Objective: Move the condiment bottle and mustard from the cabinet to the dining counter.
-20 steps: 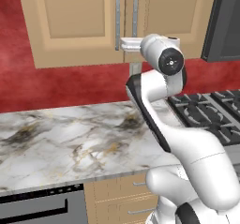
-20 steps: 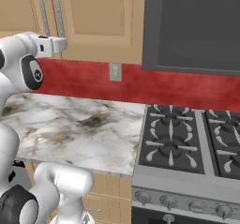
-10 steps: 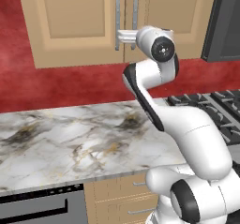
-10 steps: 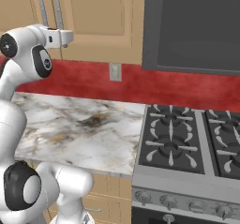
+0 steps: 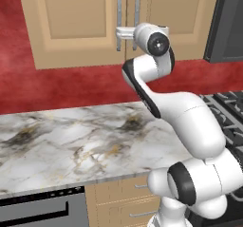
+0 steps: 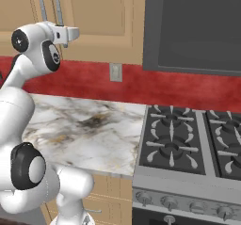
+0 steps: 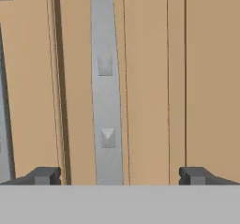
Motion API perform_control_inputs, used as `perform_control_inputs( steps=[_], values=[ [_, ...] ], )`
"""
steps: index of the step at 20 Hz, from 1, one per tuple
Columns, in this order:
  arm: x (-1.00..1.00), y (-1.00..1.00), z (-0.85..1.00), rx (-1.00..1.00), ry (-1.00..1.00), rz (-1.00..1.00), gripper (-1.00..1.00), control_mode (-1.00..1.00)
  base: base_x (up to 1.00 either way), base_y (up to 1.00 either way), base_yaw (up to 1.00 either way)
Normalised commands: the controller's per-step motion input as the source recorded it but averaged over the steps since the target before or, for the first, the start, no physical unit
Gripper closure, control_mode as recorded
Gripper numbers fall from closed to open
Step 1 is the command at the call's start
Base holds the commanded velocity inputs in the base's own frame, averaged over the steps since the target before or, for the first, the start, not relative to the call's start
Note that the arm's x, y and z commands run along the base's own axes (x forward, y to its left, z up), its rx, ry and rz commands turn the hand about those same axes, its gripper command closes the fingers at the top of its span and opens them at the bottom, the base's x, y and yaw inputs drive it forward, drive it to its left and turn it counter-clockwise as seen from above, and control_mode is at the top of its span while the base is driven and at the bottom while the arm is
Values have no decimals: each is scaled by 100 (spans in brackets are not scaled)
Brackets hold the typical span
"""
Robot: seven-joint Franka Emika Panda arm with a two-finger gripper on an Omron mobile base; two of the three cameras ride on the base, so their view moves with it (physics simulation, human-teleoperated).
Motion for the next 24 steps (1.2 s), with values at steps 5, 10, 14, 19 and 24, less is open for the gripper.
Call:
perform_control_inputs(
  steps=[5,10,14,19,24],
  values=[
    [40,0,0,0,0,0,-100,-100,0,0,0],
    [44,4,0,0,0,0,-100,-100,0,0,0],
    [42,10,0,0,0,0,-100,-100,0,0,0],
    [20,4,-1,0,0,0,100,-100,0,0,0],
    [0,0,0,0,0,0,100,-100,0,0,0]
  ],
)
